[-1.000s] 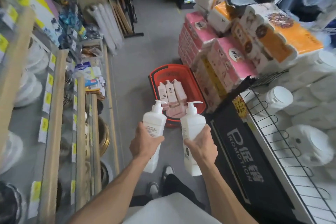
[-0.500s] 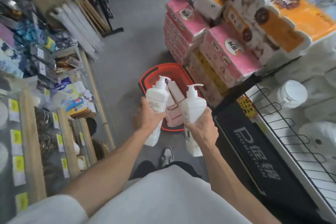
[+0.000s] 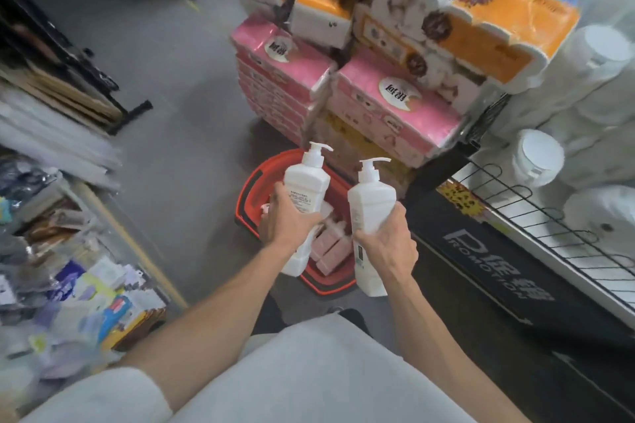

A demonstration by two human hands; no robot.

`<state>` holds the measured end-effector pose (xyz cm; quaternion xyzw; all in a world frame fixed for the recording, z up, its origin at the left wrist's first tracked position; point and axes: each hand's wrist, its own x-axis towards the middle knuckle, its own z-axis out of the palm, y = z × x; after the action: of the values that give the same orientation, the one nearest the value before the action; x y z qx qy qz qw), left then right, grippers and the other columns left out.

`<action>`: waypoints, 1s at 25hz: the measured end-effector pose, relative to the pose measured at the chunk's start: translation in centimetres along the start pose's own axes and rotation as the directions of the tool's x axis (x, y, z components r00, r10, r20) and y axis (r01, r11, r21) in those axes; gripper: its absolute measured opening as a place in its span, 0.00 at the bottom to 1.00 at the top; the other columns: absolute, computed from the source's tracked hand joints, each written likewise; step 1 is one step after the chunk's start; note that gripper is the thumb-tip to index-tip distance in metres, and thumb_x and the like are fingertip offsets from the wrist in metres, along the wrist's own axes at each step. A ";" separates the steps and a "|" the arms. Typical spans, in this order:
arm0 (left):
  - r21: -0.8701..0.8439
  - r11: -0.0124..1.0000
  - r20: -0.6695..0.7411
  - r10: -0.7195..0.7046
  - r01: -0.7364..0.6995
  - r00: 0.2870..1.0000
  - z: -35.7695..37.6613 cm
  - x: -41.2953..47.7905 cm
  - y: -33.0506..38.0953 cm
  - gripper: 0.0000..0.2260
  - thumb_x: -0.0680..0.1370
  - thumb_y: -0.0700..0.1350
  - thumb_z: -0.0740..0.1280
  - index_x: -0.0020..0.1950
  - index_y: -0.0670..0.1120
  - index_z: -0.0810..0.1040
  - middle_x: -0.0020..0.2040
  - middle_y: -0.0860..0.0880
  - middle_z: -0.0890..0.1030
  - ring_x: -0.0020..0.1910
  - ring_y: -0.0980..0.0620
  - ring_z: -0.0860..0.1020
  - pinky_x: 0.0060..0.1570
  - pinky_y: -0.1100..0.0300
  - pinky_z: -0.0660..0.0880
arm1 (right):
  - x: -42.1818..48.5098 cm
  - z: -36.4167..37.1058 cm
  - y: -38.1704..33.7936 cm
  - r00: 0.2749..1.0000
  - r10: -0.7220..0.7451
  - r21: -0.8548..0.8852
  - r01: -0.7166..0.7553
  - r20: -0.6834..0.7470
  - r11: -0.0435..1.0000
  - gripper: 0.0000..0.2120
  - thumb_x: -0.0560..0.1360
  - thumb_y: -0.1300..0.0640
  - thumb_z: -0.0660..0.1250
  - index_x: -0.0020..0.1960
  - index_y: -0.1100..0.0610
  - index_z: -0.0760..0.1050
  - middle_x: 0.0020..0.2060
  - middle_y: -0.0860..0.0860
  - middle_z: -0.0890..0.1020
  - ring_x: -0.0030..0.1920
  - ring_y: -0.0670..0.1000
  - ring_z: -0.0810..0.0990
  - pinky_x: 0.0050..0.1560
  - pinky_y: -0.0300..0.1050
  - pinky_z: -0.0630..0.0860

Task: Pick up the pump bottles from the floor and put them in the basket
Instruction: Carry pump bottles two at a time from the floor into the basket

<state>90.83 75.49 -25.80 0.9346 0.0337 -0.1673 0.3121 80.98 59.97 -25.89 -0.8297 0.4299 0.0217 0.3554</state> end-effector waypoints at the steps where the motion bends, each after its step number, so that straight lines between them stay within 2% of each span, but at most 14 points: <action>1: 0.019 0.999 0.033 0.039 -0.040 0.999 -0.7 1.5 0.1 0.36 0.65 0.55 0.78 0.66 0.47 0.63 0.60 0.47 0.76 0.57 0.41 0.77 0.54 0.46 0.76 | 0.3 0.9 -0.9 0.999 0.041 0.027 -0.040 -0.022 0.999 0.38 0.64 0.40 0.78 0.65 0.46 0.60 0.52 0.46 0.75 0.50 0.50 0.76 0.54 0.57 0.76; 6: 0.093 0.973 0.202 0.188 -0.210 0.961 -3.2 8.9 0.9 0.37 0.65 0.57 0.76 0.67 0.49 0.63 0.60 0.49 0.76 0.56 0.42 0.78 0.55 0.46 0.75 | 1.2 4.4 -4.8 0.965 0.210 0.149 -0.187 -0.155 0.971 0.37 0.62 0.42 0.78 0.62 0.44 0.60 0.52 0.45 0.75 0.50 0.50 0.76 0.52 0.54 0.75; 10: 0.124 0.954 0.253 0.236 -0.273 0.938 -2.7 12.5 1.5 0.36 0.64 0.58 0.75 0.66 0.50 0.63 0.58 0.48 0.76 0.54 0.41 0.78 0.53 0.47 0.74 | 2.4 6.4 -6.4 0.917 0.342 0.211 -0.300 -0.206 0.930 0.37 0.61 0.41 0.77 0.62 0.44 0.60 0.51 0.44 0.75 0.51 0.51 0.78 0.52 0.56 0.76; 12: 0.122 0.953 0.282 0.234 -0.277 0.930 -1.7 13.4 1.7 0.36 0.63 0.59 0.75 0.65 0.51 0.62 0.58 0.49 0.76 0.53 0.41 0.78 0.53 0.45 0.76 | 3.2 7.3 -6.3 0.887 0.403 0.237 -0.351 -0.224 0.906 0.37 0.61 0.43 0.77 0.62 0.45 0.60 0.51 0.46 0.76 0.51 0.53 0.79 0.50 0.53 0.76; 15: 0.120 0.956 0.315 0.220 -0.269 0.923 0.1 14.4 1.6 0.36 0.63 0.60 0.75 0.64 0.51 0.62 0.58 0.49 0.76 0.53 0.41 0.78 0.53 0.44 0.75 | 4.2 8.4 -5.5 0.852 0.475 0.286 -0.410 -0.219 0.866 0.37 0.63 0.45 0.77 0.64 0.47 0.61 0.54 0.49 0.77 0.53 0.55 0.79 0.48 0.49 0.70; 20: 0.133 0.955 0.341 0.207 -0.265 0.917 4.3 15.8 1.1 0.37 0.62 0.61 0.75 0.63 0.52 0.62 0.57 0.50 0.76 0.53 0.42 0.78 0.53 0.43 0.76 | 6.3 11.2 -3.0 0.787 0.579 0.340 -0.497 -0.211 0.799 0.39 0.65 0.44 0.77 0.69 0.49 0.60 0.56 0.50 0.78 0.55 0.58 0.79 0.54 0.55 0.74; 25: 0.163 0.957 0.387 0.163 -0.241 0.908 11.6 17.7 -1.5 0.42 0.61 0.61 0.71 0.70 0.53 0.58 0.58 0.50 0.77 0.54 0.42 0.79 0.53 0.42 0.77 | 9.8 16.1 1.8 0.712 0.683 0.431 -0.571 -0.162 0.698 0.39 0.65 0.46 0.77 0.69 0.48 0.59 0.57 0.51 0.78 0.55 0.58 0.79 0.55 0.56 0.76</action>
<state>103.83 69.10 -41.26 0.9122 -0.1405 -0.3091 0.2295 90.16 62.18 -42.27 -0.5452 0.7364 -0.0641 0.3954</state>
